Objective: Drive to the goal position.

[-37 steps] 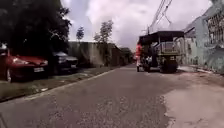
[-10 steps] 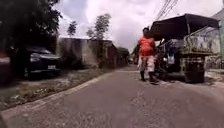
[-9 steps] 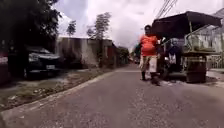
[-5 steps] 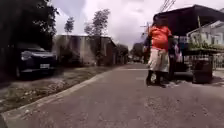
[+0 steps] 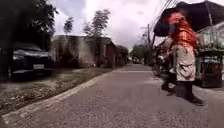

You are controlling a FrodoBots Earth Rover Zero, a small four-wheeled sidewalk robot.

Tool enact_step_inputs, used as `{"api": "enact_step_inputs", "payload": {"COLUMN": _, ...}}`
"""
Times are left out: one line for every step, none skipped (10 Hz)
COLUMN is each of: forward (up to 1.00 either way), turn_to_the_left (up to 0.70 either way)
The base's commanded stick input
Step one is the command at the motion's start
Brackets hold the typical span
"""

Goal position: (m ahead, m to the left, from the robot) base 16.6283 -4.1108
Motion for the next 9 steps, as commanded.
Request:
{"api": "enact_step_inputs", "payload": {"forward": 0.7, "turn_to_the_left": 0.0}}
{"api": "enact_step_inputs", "payload": {"forward": 0.7, "turn_to_the_left": 0.0}}
{"api": "enact_step_inputs", "payload": {"forward": 0.7, "turn_to_the_left": 0.0}}
{"api": "enact_step_inputs", "payload": {"forward": 0.7, "turn_to_the_left": 0.0}}
{"api": "enact_step_inputs", "payload": {"forward": 0.7, "turn_to_the_left": 0.0}}
{"api": "enact_step_inputs", "payload": {"forward": 0.7, "turn_to_the_left": 0.0}}
{"api": "enact_step_inputs", "payload": {"forward": 0.7, "turn_to_the_left": 0.0}}
{"api": "enact_step_inputs", "payload": {"forward": 0.7, "turn_to_the_left": -0.18}}
{"api": "enact_step_inputs", "payload": {"forward": 0.7, "turn_to_the_left": -0.34}}
